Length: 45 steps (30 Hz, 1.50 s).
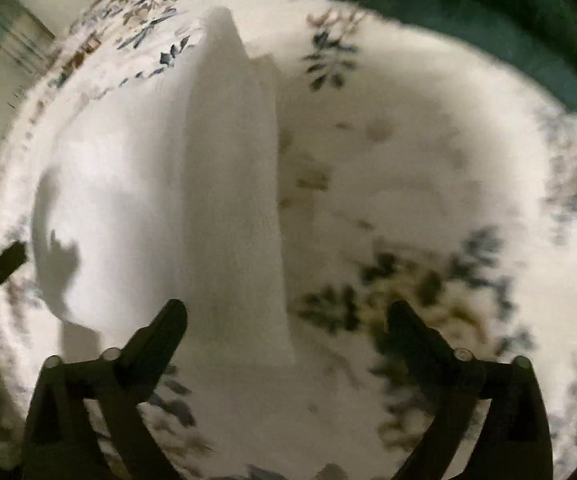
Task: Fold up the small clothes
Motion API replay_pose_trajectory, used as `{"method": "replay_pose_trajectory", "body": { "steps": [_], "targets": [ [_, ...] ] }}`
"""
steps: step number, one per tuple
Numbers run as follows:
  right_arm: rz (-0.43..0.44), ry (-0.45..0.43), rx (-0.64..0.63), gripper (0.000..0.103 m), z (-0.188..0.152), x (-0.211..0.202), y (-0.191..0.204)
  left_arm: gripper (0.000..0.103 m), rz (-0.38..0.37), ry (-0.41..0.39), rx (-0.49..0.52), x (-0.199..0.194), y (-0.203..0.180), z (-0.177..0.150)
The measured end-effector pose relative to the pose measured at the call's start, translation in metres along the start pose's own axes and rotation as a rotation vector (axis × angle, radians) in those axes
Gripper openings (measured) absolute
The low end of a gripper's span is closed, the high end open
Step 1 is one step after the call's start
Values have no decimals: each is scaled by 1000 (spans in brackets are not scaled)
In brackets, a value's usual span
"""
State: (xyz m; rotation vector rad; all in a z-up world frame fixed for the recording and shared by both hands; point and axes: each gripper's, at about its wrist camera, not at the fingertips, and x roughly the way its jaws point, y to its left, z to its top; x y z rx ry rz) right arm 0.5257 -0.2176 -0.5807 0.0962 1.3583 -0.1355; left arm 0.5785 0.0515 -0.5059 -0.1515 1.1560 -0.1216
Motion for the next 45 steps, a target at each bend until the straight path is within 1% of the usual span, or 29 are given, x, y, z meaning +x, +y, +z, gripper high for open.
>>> {"method": "replay_pose_trajectory", "body": {
  "steps": [1,3,6,8,10,13,22,29,36,41,45],
  "targets": [
    [-50,-22,3,102,-5,-13,-1,103,25,-6,8,-7,-3,-4],
    [-105,-54,4,102,-13,-35,2,103,58,-17,10,-24,-9,-12],
    [-154,-100,10,103,-30,-70,3,103,98,-52,14,-55,-19,-21],
    [-151,-115,24,103,-38,-94,2,103,118,-73,16,-76,-24,-24],
    [-145,-128,30,103,-53,-130,-1,103,140,-94,24,-102,-30,-29],
    [-123,-159,37,103,-75,-177,-4,103,143,-118,33,-146,-39,-40],
    [-124,-304,40,103,-150,-340,-12,103,169,-207,59,-279,-73,-78],
    [-130,-415,38,103,-215,-458,-23,103,164,-306,74,-384,-102,-109],
    [-114,-537,23,103,-276,-561,-34,103,146,-395,85,-463,-124,-137],
    [-99,-610,4,103,-311,-614,-37,103,136,-430,104,-504,-142,-160],
    [-97,-654,1,103,-332,-646,-44,103,126,-463,106,-527,-147,-171]
  ]
}}
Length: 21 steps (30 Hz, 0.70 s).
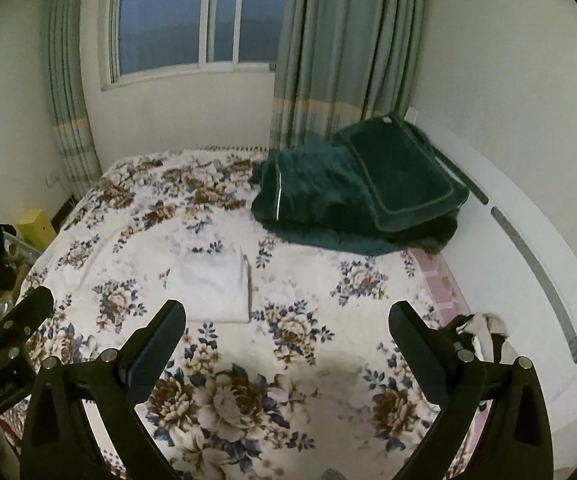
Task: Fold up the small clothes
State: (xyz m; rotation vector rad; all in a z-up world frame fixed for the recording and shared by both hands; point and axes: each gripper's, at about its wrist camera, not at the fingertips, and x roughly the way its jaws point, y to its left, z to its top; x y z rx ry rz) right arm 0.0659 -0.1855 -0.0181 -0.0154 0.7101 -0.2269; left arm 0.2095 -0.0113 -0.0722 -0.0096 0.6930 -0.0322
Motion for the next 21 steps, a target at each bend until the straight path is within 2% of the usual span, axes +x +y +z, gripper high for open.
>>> {"method": "replay_pose_trajectory", "body": {
  "steps": [9,14,21],
  "targets": [
    [30,-44,-8,103,8,-48,-16,103,23,-36,-33,-32,6,5],
    [61,-39,-28,103,14,-56,-18,103,40,2,-49,-43,9,9],
    [98,-26,-41,103,21,-64,-15,103,68,-6,-41,-58,9,13]
  ]
}}
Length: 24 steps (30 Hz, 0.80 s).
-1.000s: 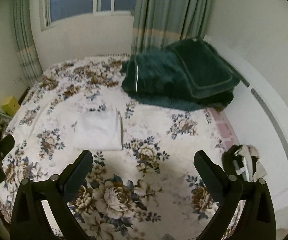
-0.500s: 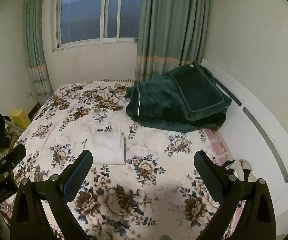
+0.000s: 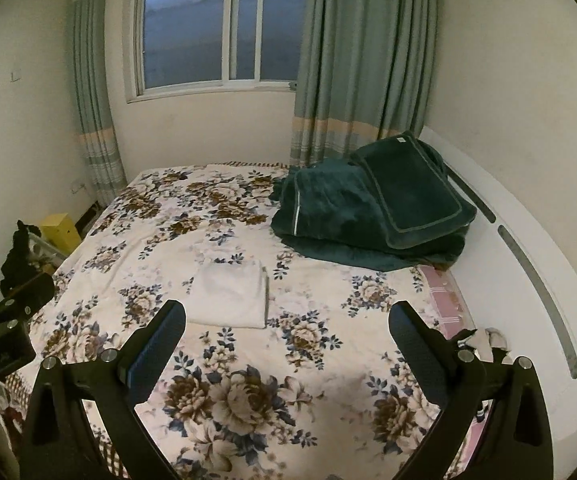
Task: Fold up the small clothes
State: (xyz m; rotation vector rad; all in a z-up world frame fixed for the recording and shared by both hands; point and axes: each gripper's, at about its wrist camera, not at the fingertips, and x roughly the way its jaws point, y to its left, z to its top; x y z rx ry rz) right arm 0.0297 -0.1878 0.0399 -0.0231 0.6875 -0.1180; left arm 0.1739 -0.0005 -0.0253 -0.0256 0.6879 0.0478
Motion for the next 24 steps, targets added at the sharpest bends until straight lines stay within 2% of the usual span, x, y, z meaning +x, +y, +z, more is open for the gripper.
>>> {"method": "replay_pose_trajectory", "body": {
  "steps": [24],
  "targets": [
    [43,19,-22,103,7,-4,-6,103,4,-10,-7,-7,3,1]
  ]
}}
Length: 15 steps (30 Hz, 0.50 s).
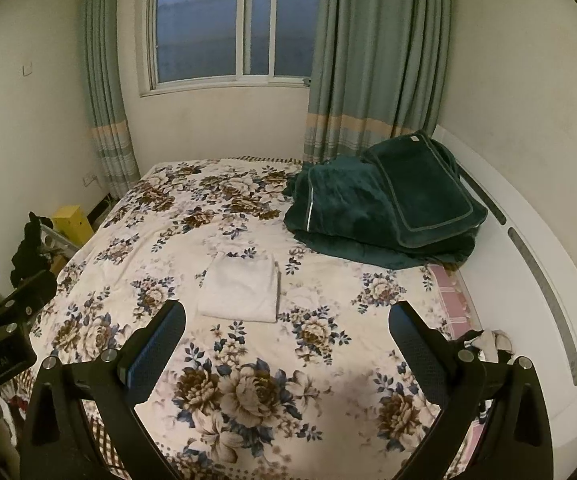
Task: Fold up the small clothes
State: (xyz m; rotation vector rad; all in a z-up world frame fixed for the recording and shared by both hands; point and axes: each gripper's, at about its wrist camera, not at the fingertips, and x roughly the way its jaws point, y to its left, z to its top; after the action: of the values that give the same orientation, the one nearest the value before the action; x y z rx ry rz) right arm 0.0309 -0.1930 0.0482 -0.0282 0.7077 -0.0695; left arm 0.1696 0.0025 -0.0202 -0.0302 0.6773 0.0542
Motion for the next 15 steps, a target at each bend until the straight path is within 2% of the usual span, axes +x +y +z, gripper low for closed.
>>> {"method": "replay_pose_trajectory", "body": {
  "steps": [15],
  "targets": [
    [2,-2,7,103,1,0,0,103,1,0,0,-2,-2,-1]
  ]
}}
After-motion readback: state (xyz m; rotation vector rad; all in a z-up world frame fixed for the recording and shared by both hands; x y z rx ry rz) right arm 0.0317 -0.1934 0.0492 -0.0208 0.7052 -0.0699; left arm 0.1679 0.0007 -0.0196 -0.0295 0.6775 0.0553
